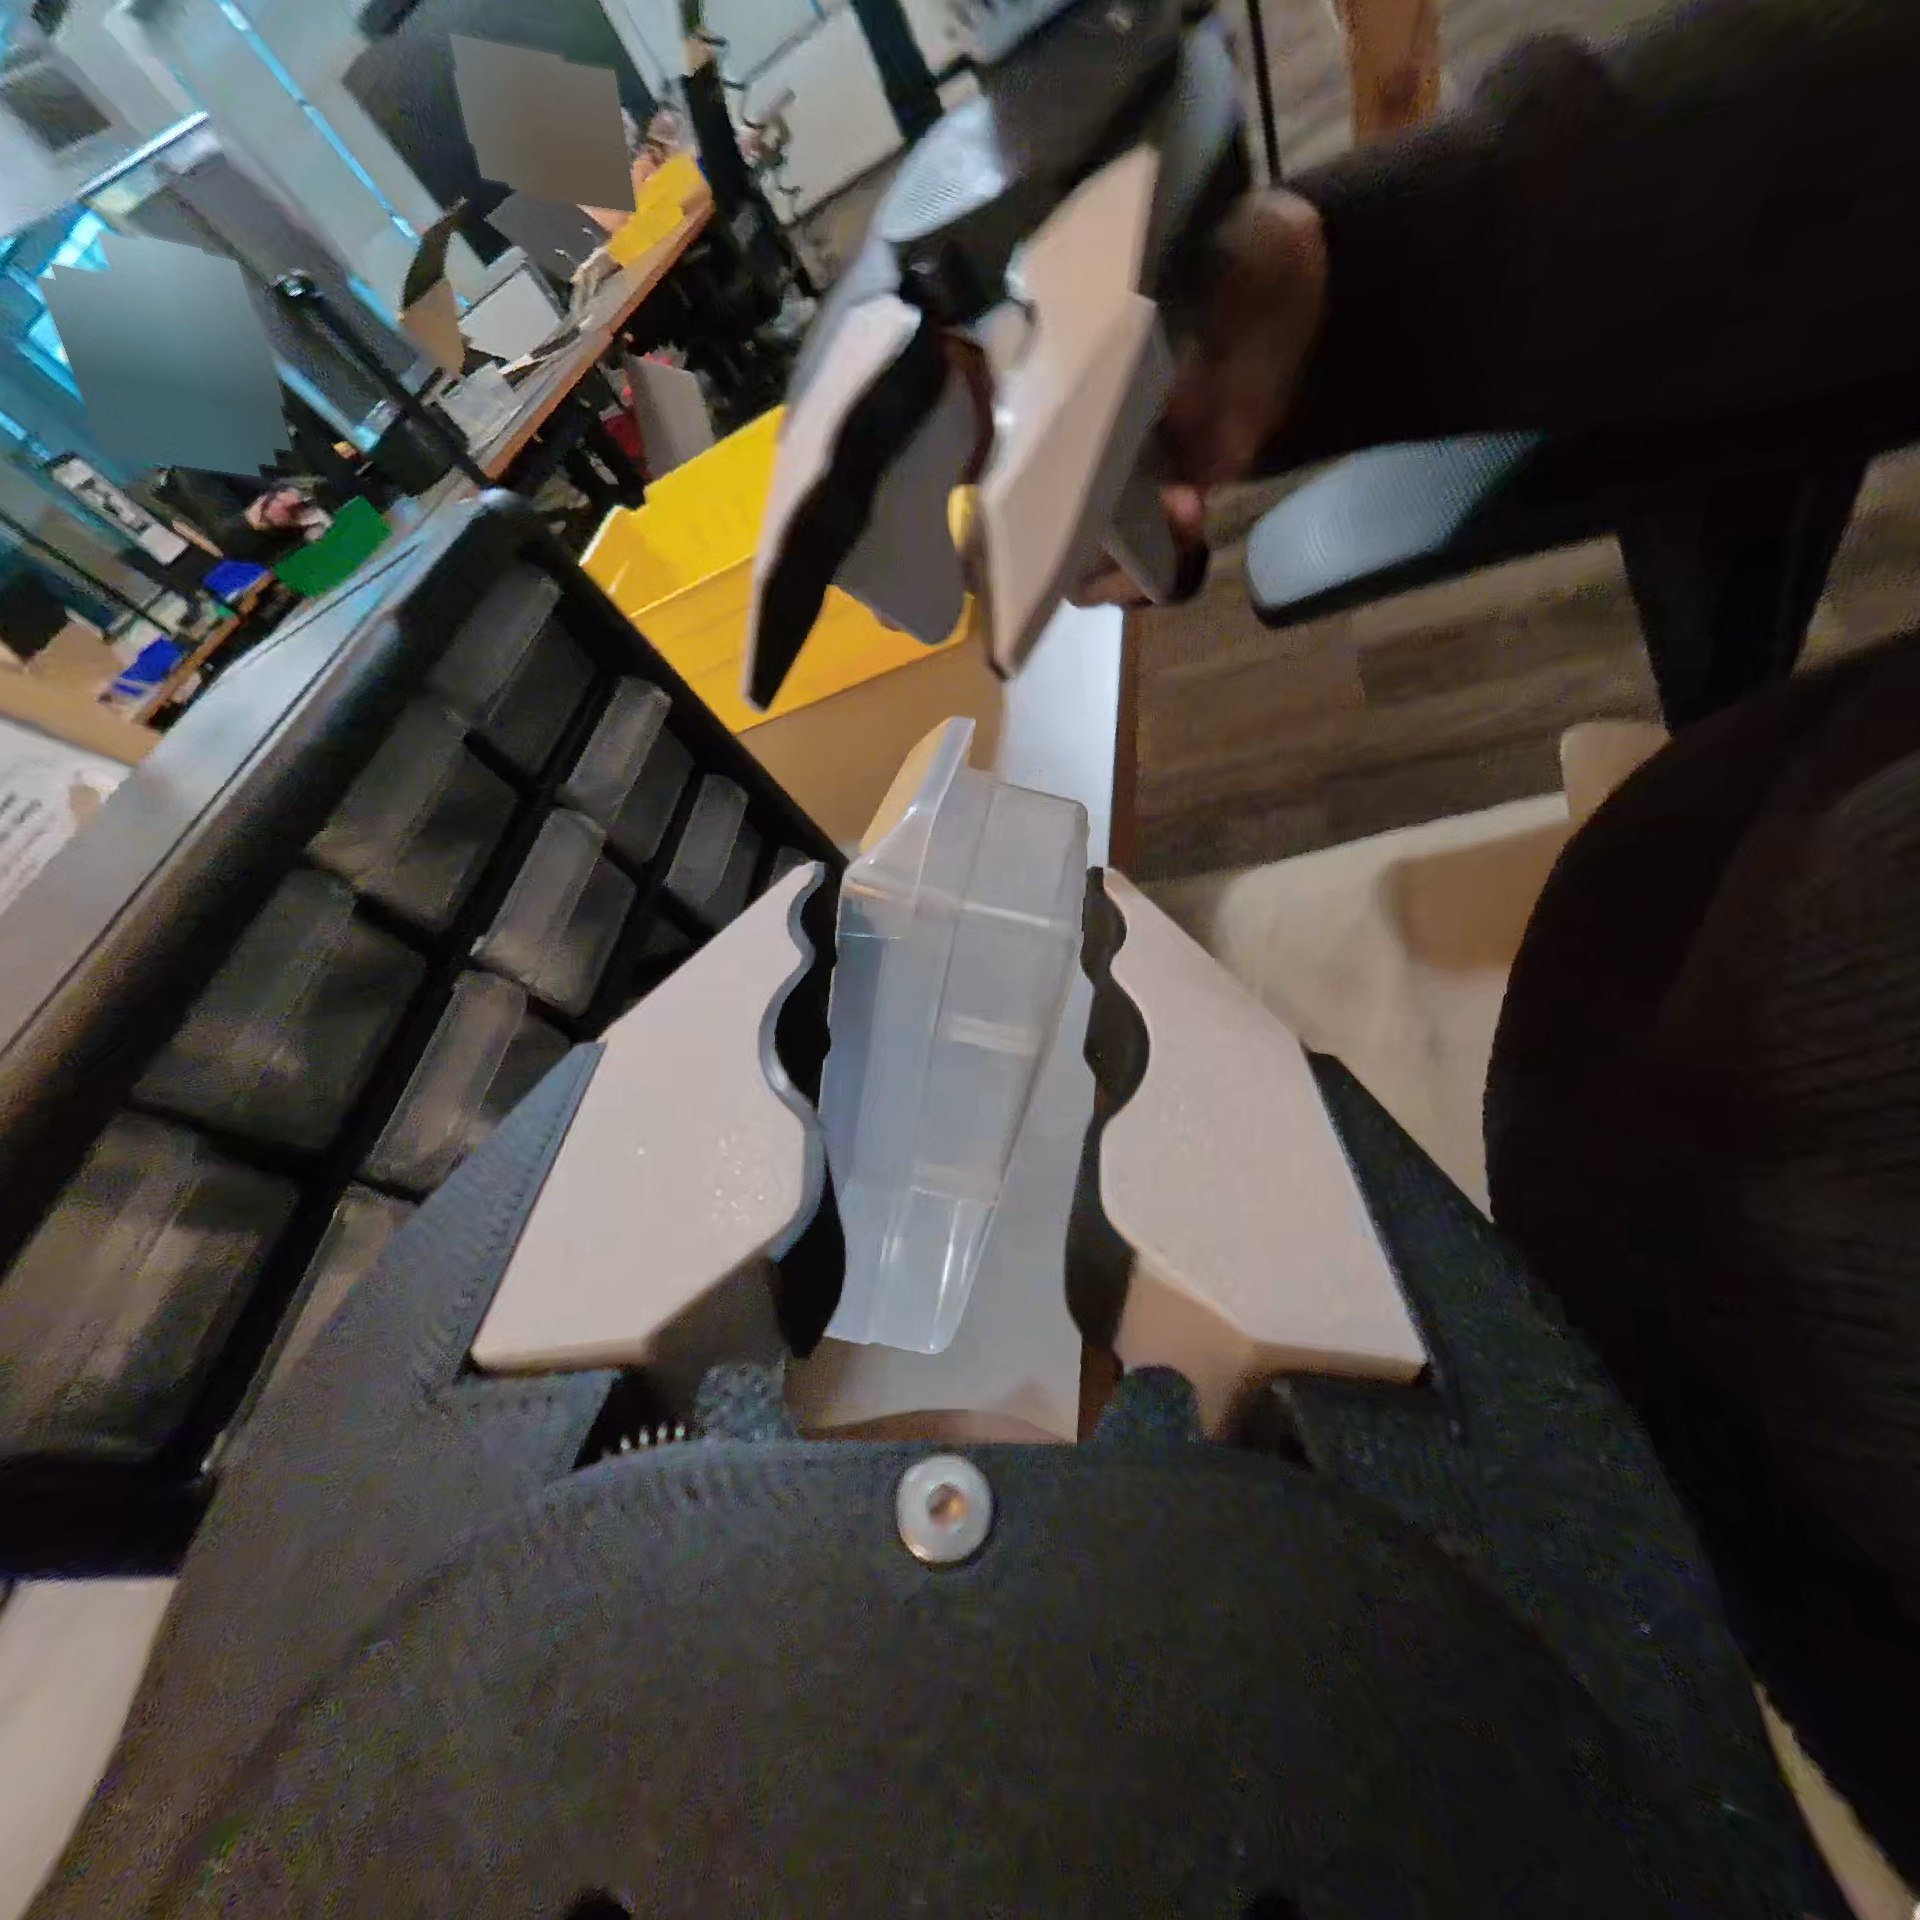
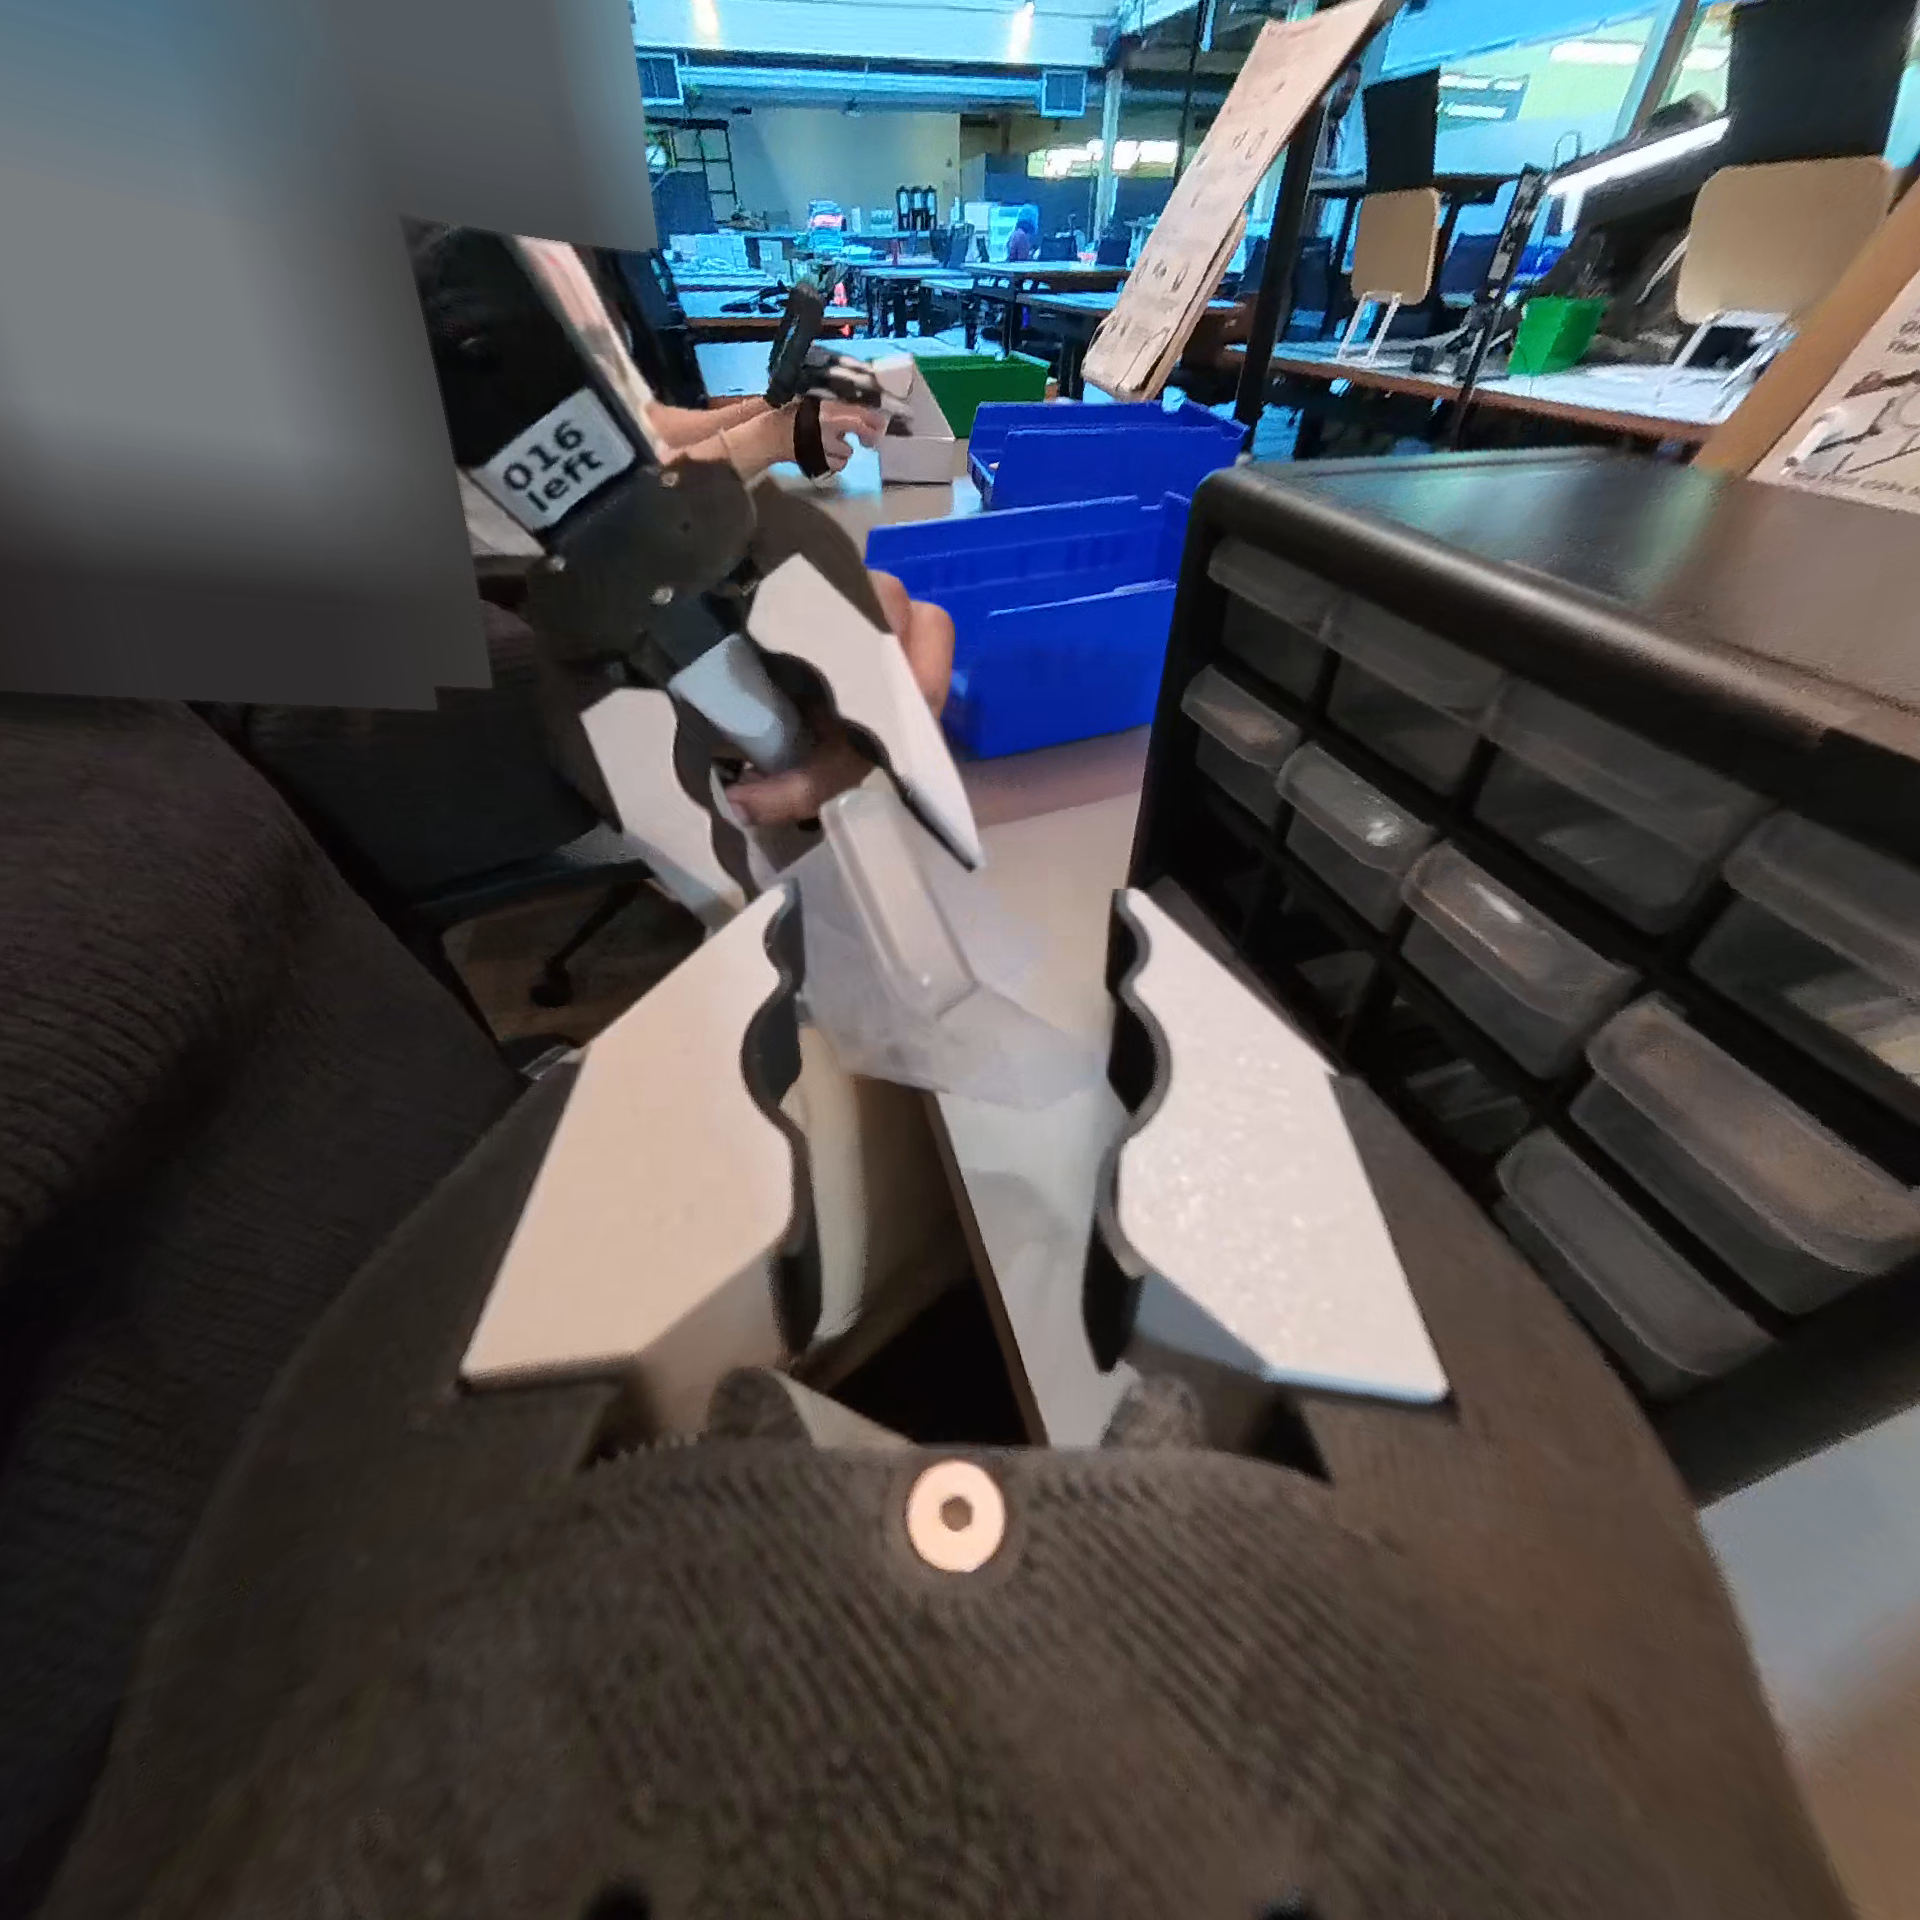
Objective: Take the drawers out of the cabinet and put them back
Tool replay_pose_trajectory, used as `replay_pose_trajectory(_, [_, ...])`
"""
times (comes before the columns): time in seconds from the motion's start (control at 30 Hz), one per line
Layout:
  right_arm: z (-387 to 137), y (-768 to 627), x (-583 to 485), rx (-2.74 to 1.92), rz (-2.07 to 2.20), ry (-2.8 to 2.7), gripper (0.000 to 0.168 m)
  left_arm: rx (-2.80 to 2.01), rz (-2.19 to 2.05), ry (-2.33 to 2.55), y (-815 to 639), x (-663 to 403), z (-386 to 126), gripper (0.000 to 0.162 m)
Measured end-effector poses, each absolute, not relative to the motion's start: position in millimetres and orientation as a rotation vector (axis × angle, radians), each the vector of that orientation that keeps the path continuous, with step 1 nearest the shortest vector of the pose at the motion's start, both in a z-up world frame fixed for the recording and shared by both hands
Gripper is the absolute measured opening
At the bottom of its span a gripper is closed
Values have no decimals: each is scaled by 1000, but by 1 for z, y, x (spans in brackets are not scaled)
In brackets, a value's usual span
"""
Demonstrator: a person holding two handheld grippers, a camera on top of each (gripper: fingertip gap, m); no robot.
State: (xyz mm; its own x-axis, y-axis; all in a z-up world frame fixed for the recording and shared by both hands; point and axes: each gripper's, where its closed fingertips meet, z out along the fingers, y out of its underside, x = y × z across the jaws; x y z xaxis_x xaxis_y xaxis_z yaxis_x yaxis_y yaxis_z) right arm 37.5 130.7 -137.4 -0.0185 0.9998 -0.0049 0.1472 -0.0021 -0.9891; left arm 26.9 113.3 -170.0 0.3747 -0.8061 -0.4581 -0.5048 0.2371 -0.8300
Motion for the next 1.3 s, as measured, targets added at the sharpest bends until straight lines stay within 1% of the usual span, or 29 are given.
replay_pose_trajectory(0.2, [-161,105,43,-1437,1281,-1531,54,-1368,-293,1473,90,45,-190,48])
replay_pose_trajectory(0.3, [-175,96,45,-1479,1332,-1597,49,-1370,-349,1539,78,49,-196,48])
replay_pose_trajectory(0.4, [-177,77,49,-1469,1488,-1667,35,-1371,-381,1571,72,52,-199,48])
replay_pose_trajectory(0.57, [-192,61,47,-1477,1550,-1759,28,-1376,-424,1611,65,56,-205,48])
replay_pose_trajectory(0.63, [-194,56,48,-1447,1569,-1794,17,-1389,-432,1626,64,55,-210,48])
replay_pose_trajectory(0.87, [-189,57,48,-1384,1522,-1799,16,-1396,-452,1522,68,54,-203,50])
replay_pose_trajectory(1.03, [-188,61,51,-1326,1276,-1866,16,-1448,-543,1314,71,34,-193,50])
replay_pose_trajectory(1.23, [-218,98,49,-1322,575,-1978,16,-1562,-730,851,96,-17,-187,47])
replay_pose_trajectory(1.3, [-230,104,46,-1300,415,-2020,16,-1592,-784,723,105,-30,-189,46])
